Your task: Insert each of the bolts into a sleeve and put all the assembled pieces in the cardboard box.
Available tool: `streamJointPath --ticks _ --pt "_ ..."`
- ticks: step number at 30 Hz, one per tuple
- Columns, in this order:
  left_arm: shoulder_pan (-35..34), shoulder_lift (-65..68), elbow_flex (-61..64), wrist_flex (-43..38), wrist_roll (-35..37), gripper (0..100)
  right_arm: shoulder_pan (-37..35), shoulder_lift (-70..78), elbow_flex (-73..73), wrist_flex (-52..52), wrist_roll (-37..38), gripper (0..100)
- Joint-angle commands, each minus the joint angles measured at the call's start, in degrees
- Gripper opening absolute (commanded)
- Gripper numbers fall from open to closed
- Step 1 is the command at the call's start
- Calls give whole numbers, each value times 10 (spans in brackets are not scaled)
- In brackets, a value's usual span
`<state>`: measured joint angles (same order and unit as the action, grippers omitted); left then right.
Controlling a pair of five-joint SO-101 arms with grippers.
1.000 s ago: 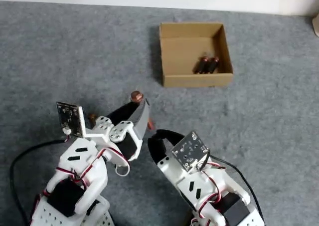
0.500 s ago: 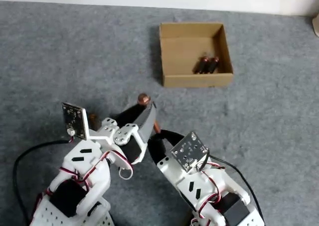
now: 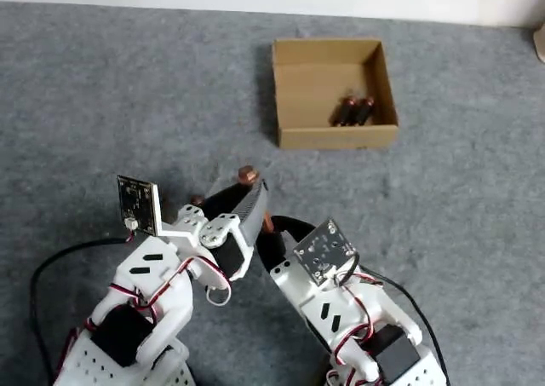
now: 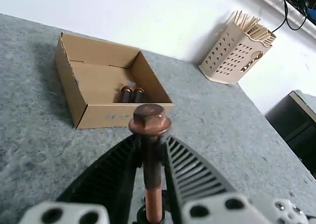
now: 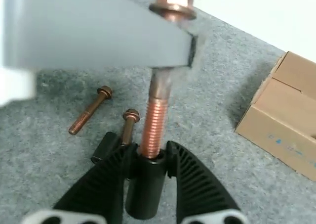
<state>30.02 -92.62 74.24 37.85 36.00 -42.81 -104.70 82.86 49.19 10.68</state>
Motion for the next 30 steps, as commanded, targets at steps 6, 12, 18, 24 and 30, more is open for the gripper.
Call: streamJointPath --ticks 6,12,18,24,30 --pt "9 -1 0 -1 4 4 4 -5 -6 -3 11 5" --pt "11 -2 17 -2 3 4 4 -5 -6 -4 11 5" --pt "7 -3 18 -2 2 4 -25 -5 -9 7 11 5" --pt "9 -3 22 0 4 4 -26 -5 -24 8 13 5" --pt "15 -7 57 -1 4 4 -2 -5 -30 6 11 5"
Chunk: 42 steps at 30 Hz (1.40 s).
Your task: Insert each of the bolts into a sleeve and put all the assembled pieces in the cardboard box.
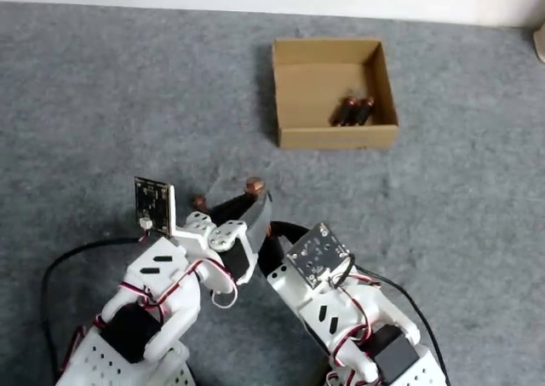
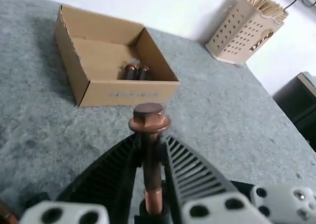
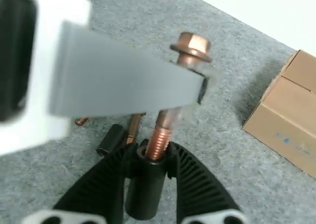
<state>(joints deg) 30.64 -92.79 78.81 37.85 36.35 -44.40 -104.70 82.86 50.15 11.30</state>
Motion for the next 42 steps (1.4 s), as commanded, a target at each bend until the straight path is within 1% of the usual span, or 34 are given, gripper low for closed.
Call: streamJointPath --ticks 1,7,11,14,19,24,27,31,34,36,38,40,42 --pt "16 -5 14 -2 0 4 15 -5 -36 -4 5 5" --pt "22 -5 20 1 0 4 18 -5 -51 -4 4 5" --pt "65 -5 46 -1 -1 4 18 -5 -51 -6 4 5" --pt "80 -5 51 -2 0 4 18 -5 -67 -22 4 5" --pt "78 -5 51 -2 -3 4 18 -4 -99 -22 4 5" --pt "78 -5 49 -2 -3 4 19 -4 -99 -21 4 5" --pt "56 -5 44 -3 -4 4 40 -4 -96 -21 4 5" --pt "26 -5 45 -29 -4 4 58 -4 -89 -21 4 5" --pt "27 -5 49 -33 -3 6 59 -4 -87 -21 4 5" --pt "27 -5 50 -32 -2 43 61 -4 -83 -14 4 5" --pt "28 -5 50 -32 -2 132 60 -4 -76 -11 4 5" --pt "29 0 51 -31 0 242 59 -4 -65 -6 4 5" --pt "45 0 52 -23 0 323 58 -4 -56 -6 4 5"
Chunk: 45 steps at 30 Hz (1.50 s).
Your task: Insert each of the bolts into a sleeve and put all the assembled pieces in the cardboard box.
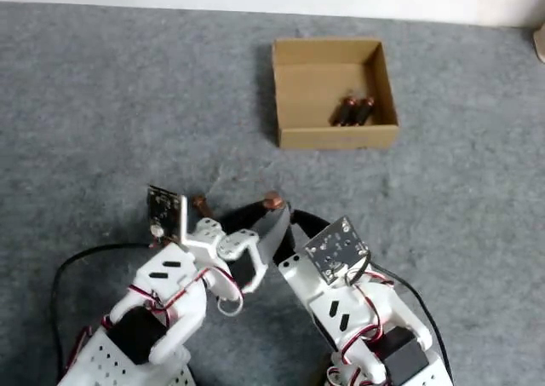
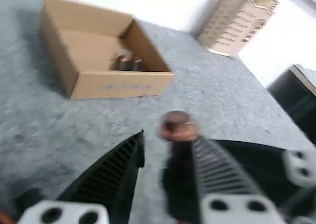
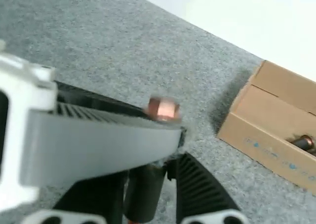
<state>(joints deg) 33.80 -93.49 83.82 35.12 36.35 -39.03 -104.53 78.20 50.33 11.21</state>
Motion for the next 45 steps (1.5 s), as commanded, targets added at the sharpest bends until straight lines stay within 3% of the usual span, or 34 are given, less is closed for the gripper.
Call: streamJointPath --ticks 1,5,11,21,26,30,33,39,42,45 --pt "25 6 2 18 0 344 5 -6 -6 -7 5 5" --pt "65 2 0 40 -1 338 5 -6 3 -7 5 5" --pt "65 1 -13 46 -1 333 6 -6 5 -7 5 5" --pt "69 -26 -210 273 -2 334 5 -6 24 -10 8 5" --pt "41 -93 -211 285 -30 333 5 -6 29 -10 6 5" --pt "-121 -108 -177 251 -95 293 7 -6 51 -30 8 5" --pt "-244 -76 -132 139 -117 181 8 -6 68 -51 9 5" --pt "-280 34 -65 15 -294 133 36 -5 68 -51 9 5" --pt "-282 101 -65 -17 -302 127 97 0 66 -73 10 5" --pt "-291 177 -70 -58 -305 21 163 4 66 -110 16 4"
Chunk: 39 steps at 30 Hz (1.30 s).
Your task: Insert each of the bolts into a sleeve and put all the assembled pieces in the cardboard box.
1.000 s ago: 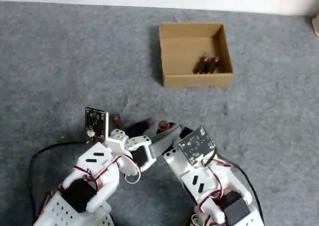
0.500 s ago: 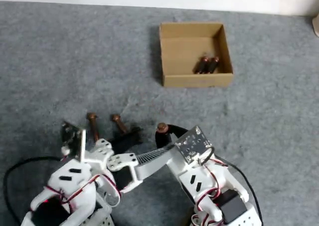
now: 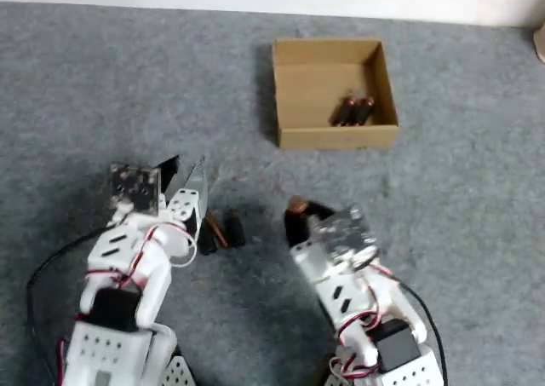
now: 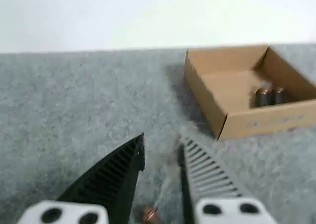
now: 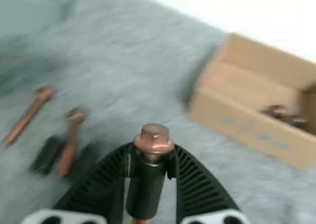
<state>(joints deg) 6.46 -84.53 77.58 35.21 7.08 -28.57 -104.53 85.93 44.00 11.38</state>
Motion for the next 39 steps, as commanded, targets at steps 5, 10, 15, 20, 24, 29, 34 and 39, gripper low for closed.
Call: streamJointPath --ticks 5,10,15,20,24,29,34,39 --pt "-48 201 -33 -115 -11 5 68 133 -78 -110 67 4" --pt "-56 297 -67 -130 -11 7 116 438 -276 -194 65 4" --pt "-55 363 -82 -162 -10 7 177 783 -582 -177 65 4" --pt "-53 402 -82 -199 -10 8 212 1104 -912 -67 64 4" --pt "-51 425 -81 -229 -11 10 221 1332 -1163 35 64 4" --pt "-51 439 -82 -245 -12 10 221 1544 -1459 158 64 4" --pt "-51 439 -82 -245 -12 11 219 1687 -1731 268 64 30" --pt "-47 439 -82 -245 -12 11 219 1750 -1905 365 64 329"
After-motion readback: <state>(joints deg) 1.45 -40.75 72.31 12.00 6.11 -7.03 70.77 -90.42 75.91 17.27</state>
